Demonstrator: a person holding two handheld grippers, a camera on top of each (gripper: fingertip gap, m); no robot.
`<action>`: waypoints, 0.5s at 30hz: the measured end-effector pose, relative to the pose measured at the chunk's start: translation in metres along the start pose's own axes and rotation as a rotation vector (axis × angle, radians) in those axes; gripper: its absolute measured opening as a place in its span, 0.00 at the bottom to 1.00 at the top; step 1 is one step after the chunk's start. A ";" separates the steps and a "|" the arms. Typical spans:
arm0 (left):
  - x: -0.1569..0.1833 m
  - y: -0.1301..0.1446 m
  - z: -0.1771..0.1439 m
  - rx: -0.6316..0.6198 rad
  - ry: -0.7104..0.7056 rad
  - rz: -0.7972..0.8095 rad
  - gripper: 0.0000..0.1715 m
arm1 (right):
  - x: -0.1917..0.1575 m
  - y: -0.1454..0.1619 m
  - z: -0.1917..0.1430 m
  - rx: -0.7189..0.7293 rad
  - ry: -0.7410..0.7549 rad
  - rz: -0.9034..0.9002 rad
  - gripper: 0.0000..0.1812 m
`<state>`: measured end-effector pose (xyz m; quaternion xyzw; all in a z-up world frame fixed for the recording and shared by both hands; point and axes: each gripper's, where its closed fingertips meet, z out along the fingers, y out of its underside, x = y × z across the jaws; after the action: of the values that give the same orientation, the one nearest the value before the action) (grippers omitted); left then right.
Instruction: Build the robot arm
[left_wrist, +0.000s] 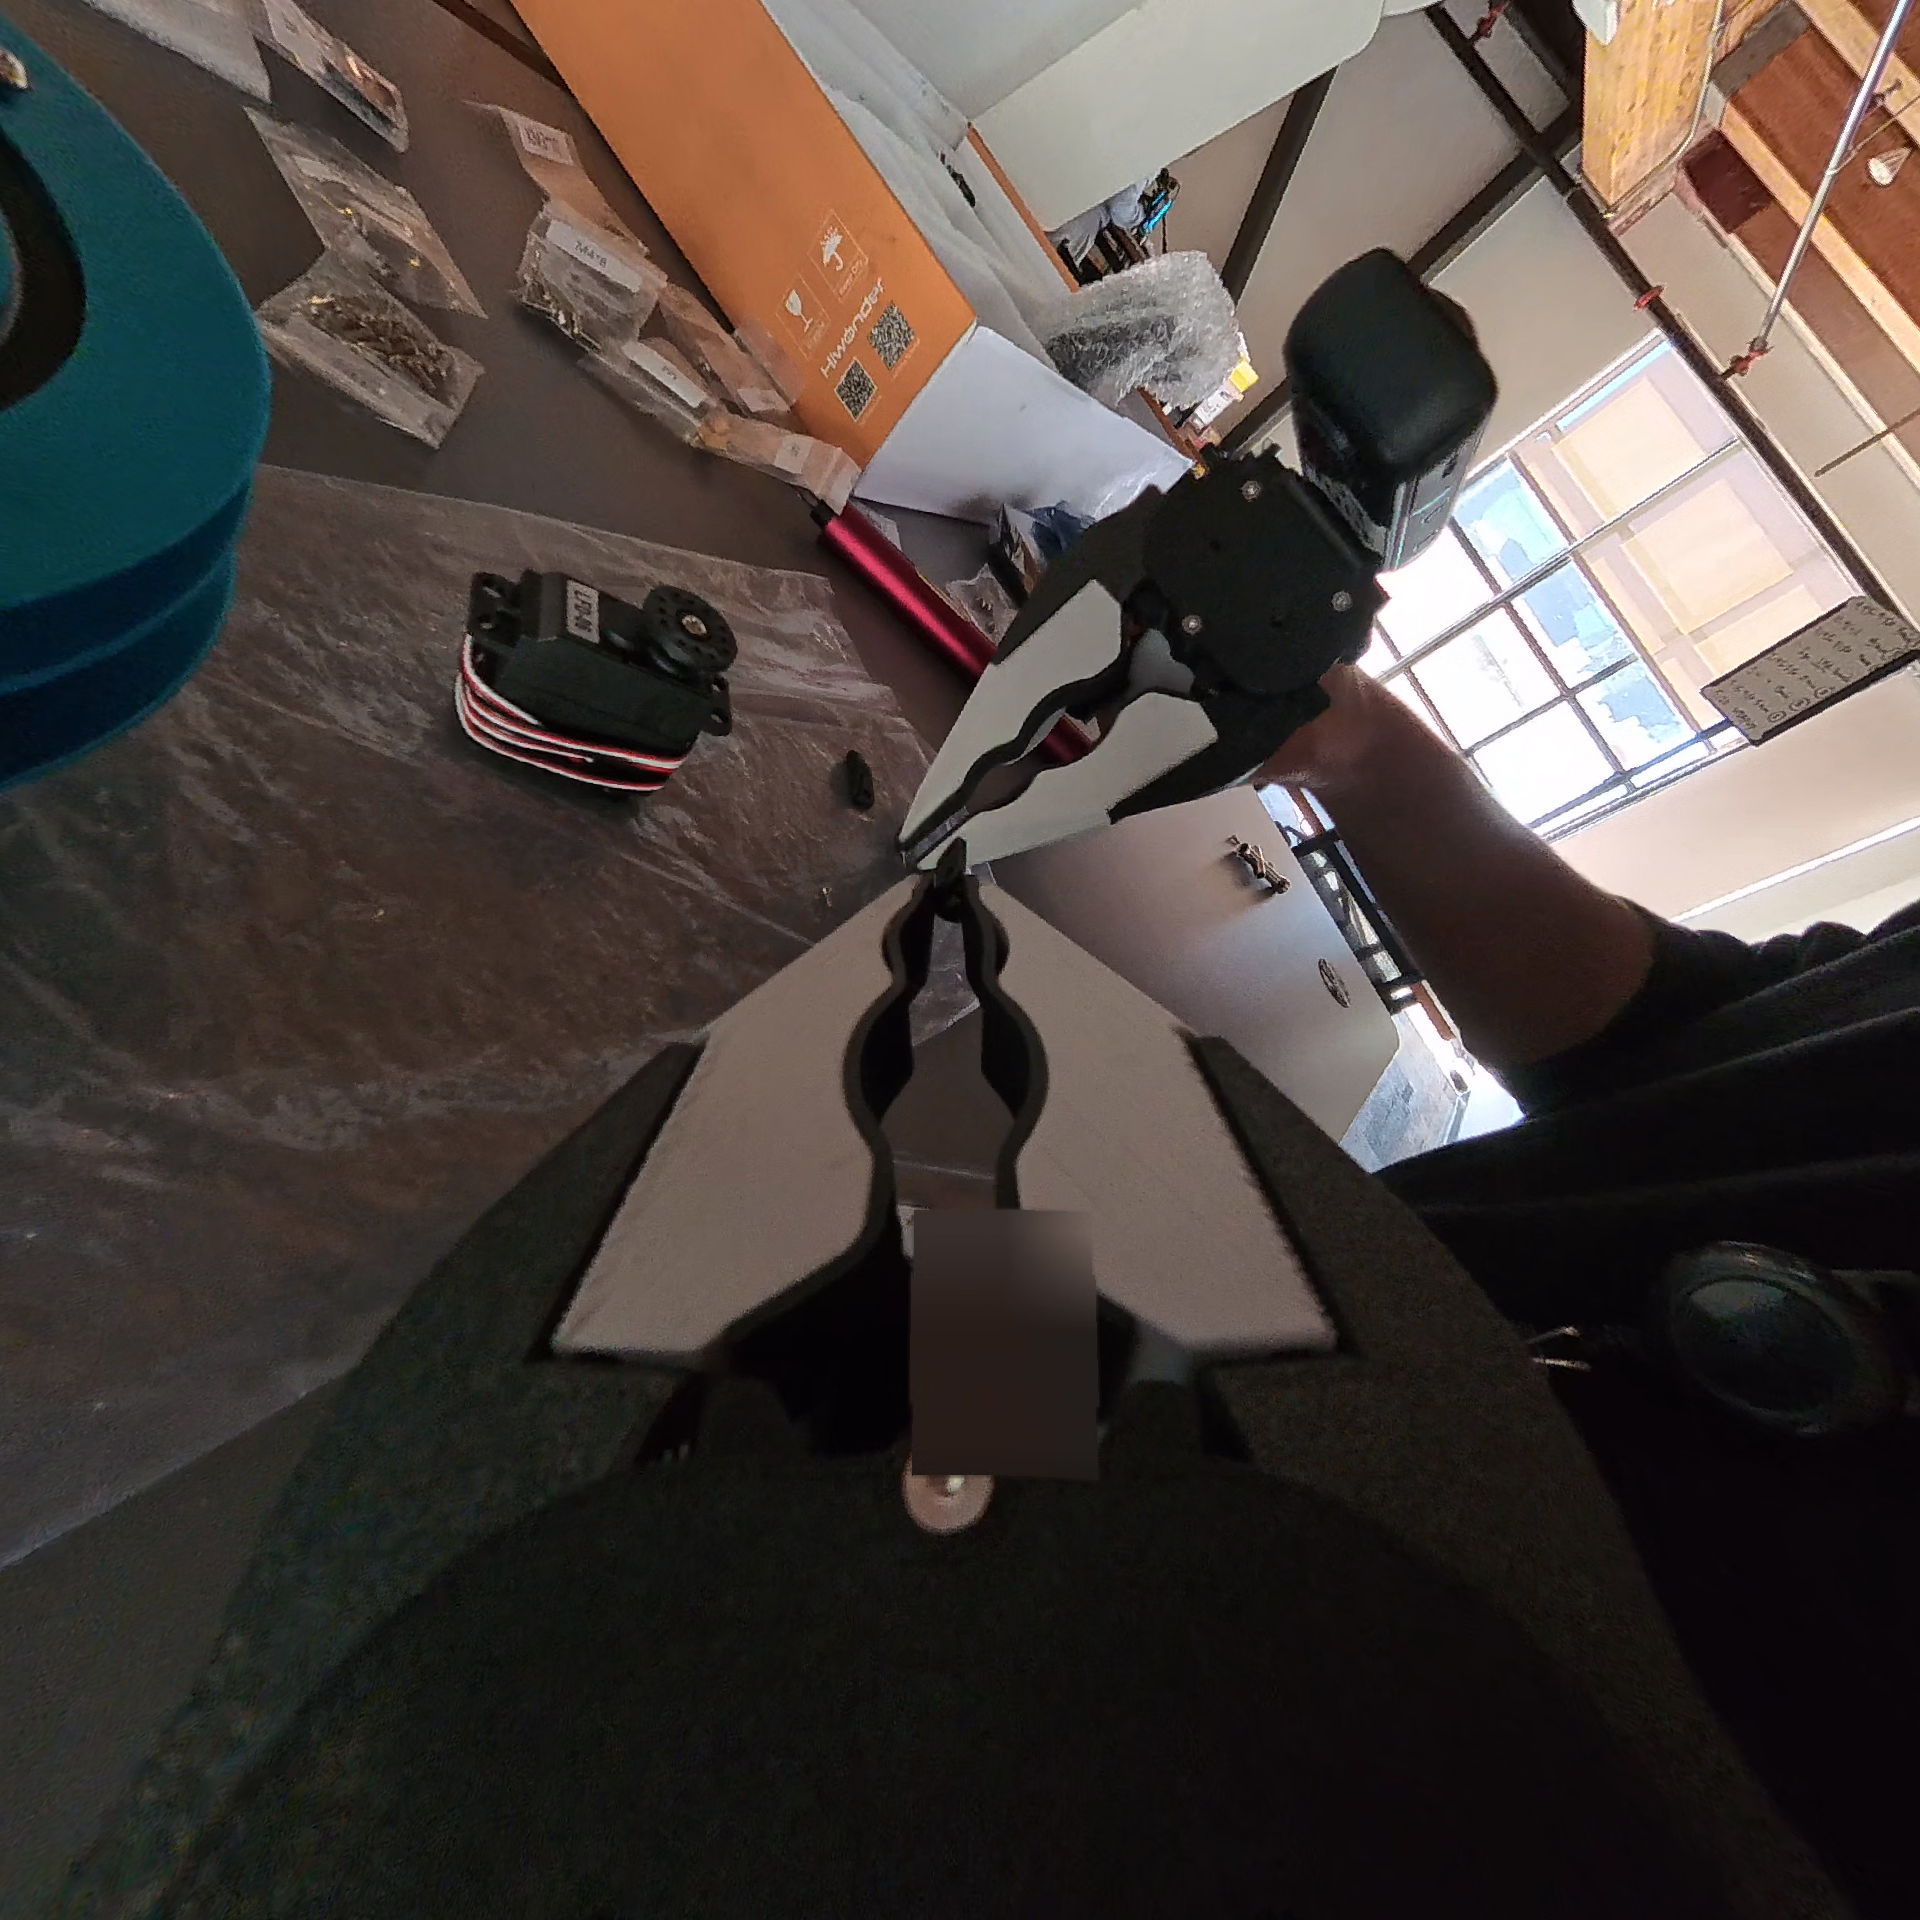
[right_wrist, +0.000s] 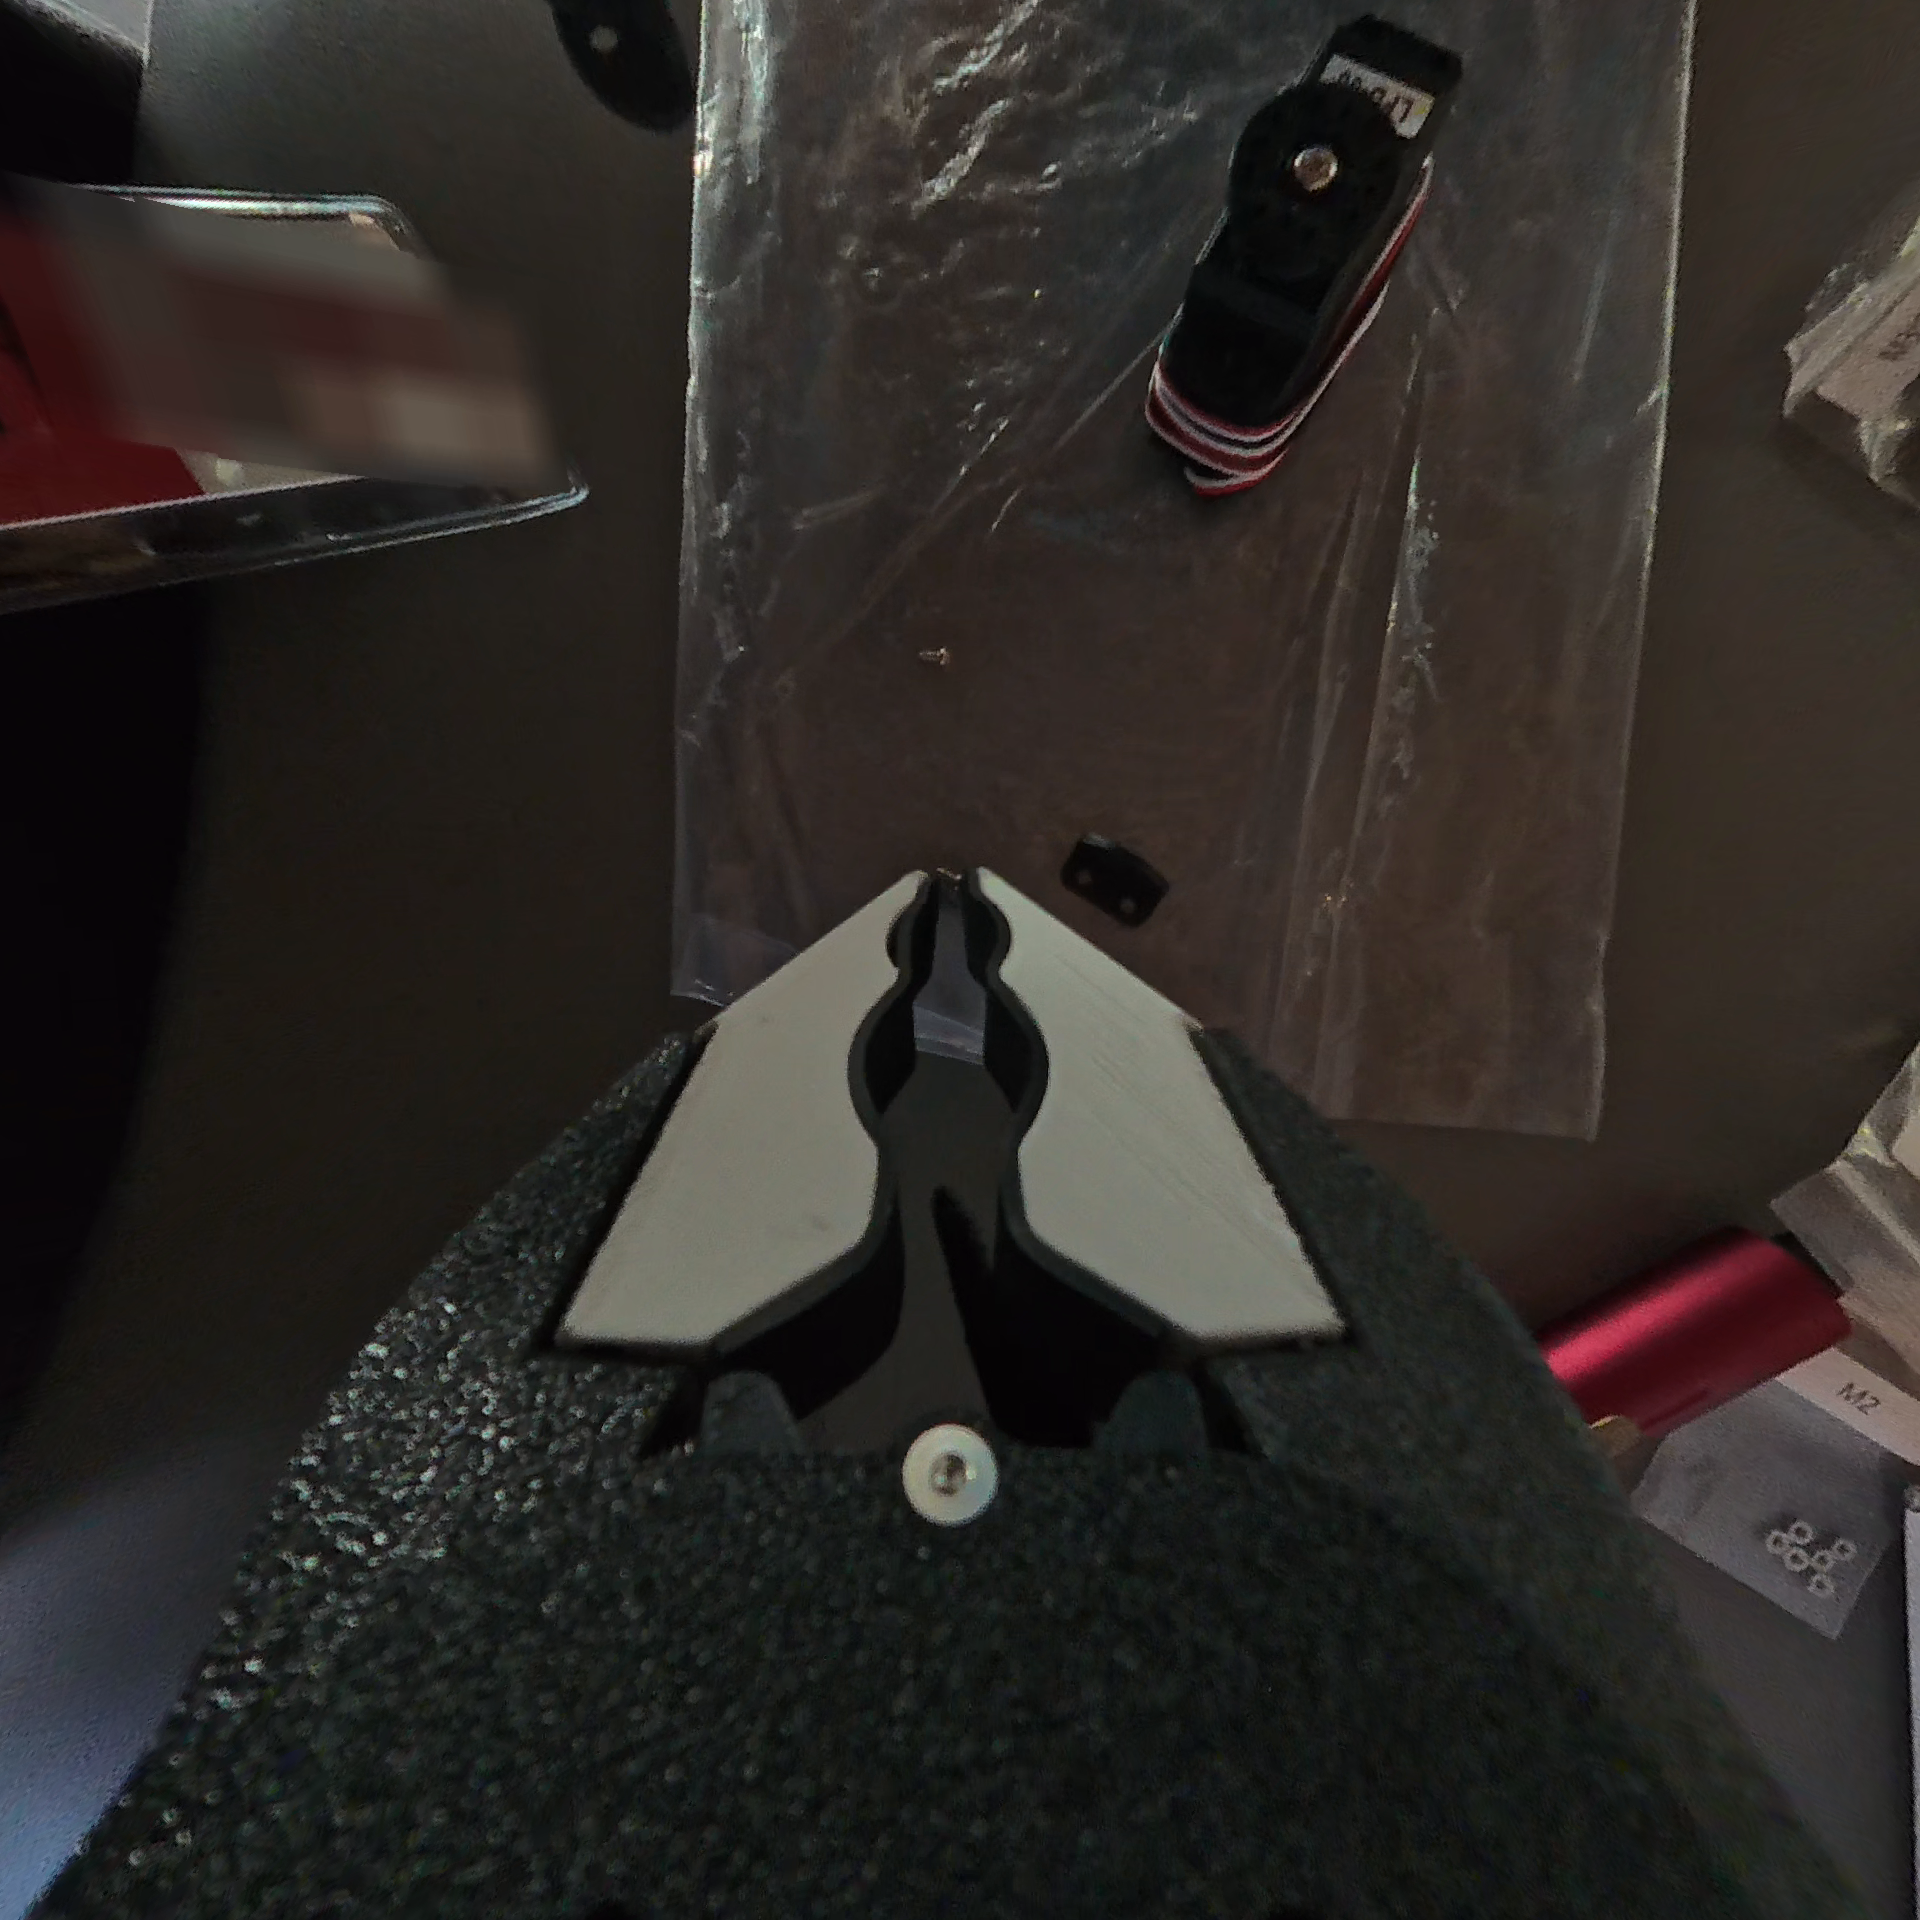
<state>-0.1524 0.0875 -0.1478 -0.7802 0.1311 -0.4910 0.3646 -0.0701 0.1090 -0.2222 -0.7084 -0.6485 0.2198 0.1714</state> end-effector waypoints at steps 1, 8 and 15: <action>0.000 0.000 0.000 0.000 0.001 -0.003 0.02 | 0.000 0.000 0.000 0.002 -0.003 0.005 0.02; 0.000 0.002 0.000 -0.003 -0.003 -0.003 0.02 | -0.001 -0.001 0.001 0.017 0.001 0.012 0.00; -0.007 -0.001 0.002 0.001 -0.031 -0.022 0.02 | 0.002 -0.006 -0.003 0.068 0.057 0.039 0.00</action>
<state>-0.1539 0.0930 -0.1527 -0.7891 0.1165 -0.4828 0.3615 -0.0734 0.1119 -0.2172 -0.7207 -0.6215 0.2247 0.2092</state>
